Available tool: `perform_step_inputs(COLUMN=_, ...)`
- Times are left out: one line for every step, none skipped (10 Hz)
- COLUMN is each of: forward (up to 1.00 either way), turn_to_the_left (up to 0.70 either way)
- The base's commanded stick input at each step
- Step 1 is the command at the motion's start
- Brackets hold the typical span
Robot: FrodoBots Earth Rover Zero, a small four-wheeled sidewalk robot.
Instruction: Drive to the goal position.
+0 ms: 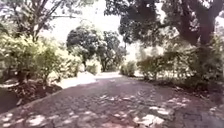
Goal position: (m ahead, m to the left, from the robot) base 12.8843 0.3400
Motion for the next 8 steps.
perform_step_inputs(forward=0.7, turn_to_the_left=0.0)
perform_step_inputs(forward=0.7, turn_to_the_left=0.0)
perform_step_inputs(forward=0.7, turn_to_the_left=0.0)
perform_step_inputs(forward=0.7, turn_to_the_left=0.0)
perform_step_inputs(forward=0.7, turn_to_the_left=0.0)
perform_step_inputs(forward=0.7, turn_to_the_left=0.0)
perform_step_inputs(forward=0.7, turn_to_the_left=0.0)
perform_step_inputs(forward=0.7, turn_to_the_left=0.0)
